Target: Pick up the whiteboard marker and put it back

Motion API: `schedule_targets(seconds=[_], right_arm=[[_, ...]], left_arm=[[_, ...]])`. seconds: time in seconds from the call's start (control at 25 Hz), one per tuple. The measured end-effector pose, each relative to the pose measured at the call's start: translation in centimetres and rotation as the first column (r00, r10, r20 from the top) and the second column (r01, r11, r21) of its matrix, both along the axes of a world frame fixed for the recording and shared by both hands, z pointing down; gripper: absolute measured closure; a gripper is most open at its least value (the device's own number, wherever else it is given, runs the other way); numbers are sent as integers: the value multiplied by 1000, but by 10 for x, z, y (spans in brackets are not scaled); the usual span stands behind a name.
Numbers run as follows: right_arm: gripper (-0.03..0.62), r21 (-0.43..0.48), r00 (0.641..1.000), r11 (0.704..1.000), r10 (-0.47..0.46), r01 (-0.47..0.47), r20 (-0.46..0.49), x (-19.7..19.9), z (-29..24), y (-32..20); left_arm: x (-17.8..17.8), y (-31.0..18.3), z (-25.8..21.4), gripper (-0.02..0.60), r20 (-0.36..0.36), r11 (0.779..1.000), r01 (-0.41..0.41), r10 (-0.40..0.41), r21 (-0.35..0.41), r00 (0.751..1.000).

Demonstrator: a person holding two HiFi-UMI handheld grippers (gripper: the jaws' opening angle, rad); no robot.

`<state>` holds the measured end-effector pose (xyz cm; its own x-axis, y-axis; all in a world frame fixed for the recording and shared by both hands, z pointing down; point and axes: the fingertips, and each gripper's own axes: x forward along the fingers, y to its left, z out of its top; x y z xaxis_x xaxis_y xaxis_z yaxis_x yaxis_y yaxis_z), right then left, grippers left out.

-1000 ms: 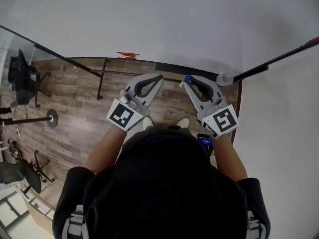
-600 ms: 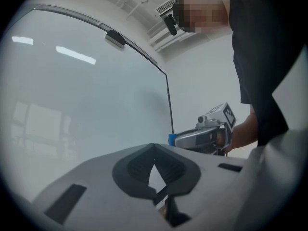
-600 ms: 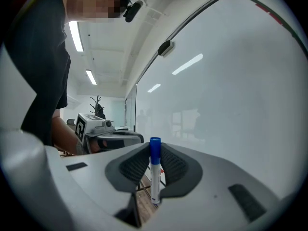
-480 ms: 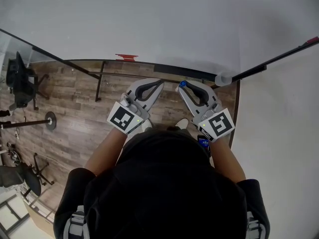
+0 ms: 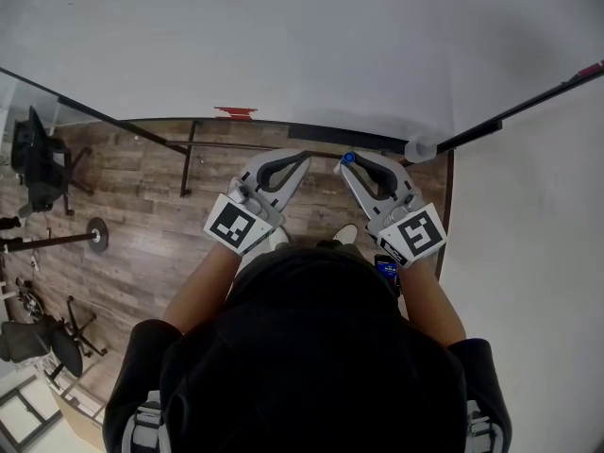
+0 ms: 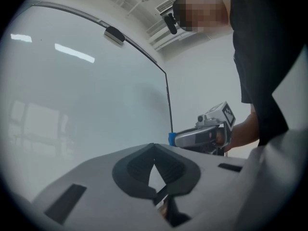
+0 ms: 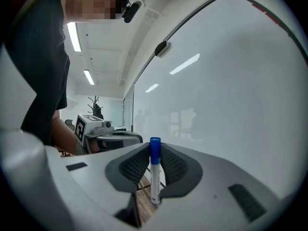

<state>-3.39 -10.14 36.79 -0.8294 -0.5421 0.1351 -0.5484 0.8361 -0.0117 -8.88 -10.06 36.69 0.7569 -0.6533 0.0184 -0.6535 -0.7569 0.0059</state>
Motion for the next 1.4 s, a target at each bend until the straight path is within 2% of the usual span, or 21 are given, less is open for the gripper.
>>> schedule_targets(seconds=[0.36, 0.68, 1.04, 1.24, 1.4], right_arm=[[528, -5, 999, 999, 54, -54, 9, 19, 1, -9], [528, 18, 987, 987, 161, -162, 17, 66, -11, -25], [528, 56, 942, 941, 335, -335, -2, 149, -9, -53], [528, 47, 903, 903, 428, -426, -31, 196, 20, -70], [528, 61, 878, 880, 474, -471, -69, 221, 38, -79]], left_arm=[[11, -8, 6, 578, 8, 1000, -28, 28, -11, 1000], [48, -22, -2, 578, -4, 995, -97, 97, 8, 995], [113, -46, 4, 578, 2, 981, -192, 192, 15, 981], [152, -58, 19, 578, 2, 973, -232, 232, 15, 973], [183, -61, 30, 578, -3, 956, -294, 294, 2, 956]])
